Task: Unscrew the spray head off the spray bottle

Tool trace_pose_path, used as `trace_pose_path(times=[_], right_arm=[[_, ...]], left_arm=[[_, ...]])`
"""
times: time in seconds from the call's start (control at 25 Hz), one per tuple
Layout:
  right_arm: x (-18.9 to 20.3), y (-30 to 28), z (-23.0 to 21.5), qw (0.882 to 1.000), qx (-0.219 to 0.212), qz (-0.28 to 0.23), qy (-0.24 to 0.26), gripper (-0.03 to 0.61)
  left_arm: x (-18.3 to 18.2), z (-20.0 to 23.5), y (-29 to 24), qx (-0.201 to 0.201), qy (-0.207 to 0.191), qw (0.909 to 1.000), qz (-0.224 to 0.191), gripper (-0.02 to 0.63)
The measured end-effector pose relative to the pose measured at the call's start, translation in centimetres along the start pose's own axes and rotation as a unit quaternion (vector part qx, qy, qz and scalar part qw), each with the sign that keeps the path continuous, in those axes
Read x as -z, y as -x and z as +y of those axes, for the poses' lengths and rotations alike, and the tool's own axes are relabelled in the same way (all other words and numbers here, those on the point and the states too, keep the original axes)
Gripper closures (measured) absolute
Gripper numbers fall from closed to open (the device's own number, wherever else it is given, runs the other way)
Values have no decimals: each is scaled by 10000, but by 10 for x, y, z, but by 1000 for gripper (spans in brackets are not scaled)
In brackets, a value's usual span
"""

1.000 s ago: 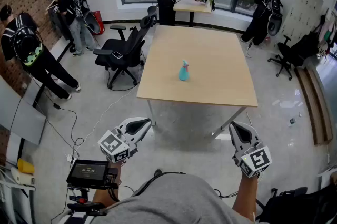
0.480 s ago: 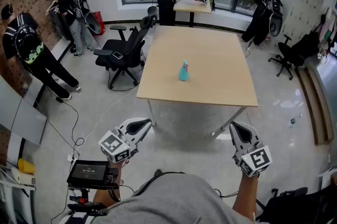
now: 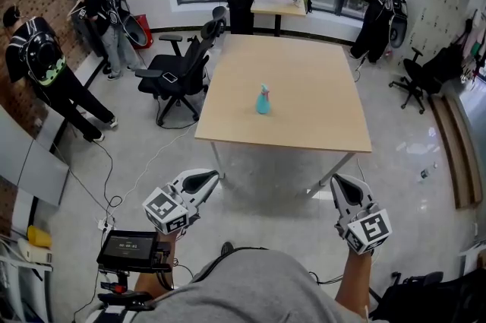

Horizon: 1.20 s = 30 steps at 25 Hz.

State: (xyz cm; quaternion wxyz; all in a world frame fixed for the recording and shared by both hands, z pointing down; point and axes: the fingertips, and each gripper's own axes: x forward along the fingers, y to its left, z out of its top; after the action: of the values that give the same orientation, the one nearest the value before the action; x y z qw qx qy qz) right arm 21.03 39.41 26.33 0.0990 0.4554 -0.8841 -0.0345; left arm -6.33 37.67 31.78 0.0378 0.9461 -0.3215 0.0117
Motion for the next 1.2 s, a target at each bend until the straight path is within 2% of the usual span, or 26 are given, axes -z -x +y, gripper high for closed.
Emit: trace_pose_path(times=[0.24,0.44,0.64,0.84,1.08,1.2], right_arm=[[20,24,-24,9998,-119,-132,12,574],[24,30,-43,9995,-145,-292,56,574],[30,29,-58,9995,-204,-236,-75,574],[40,-15,-80,9990,-325,-293,-90,574],[49,-81,-82,9985,-544,-58,-25,573],[56,-131,-98,9984,-564,8,-67,573]], left_arm=[[8,-28,-27,-43,-126,9999,88,607],[8,-41,-50,-40,-86,10000,-12,607],[16,-44,-74,-14,-174,9997,146,607],[25,-8,-108,-122,-219,9996,127,607],[40,46,-150,-155,-280,9994,163,607],[56,100,-189,-94,-184,9996,184,607]])
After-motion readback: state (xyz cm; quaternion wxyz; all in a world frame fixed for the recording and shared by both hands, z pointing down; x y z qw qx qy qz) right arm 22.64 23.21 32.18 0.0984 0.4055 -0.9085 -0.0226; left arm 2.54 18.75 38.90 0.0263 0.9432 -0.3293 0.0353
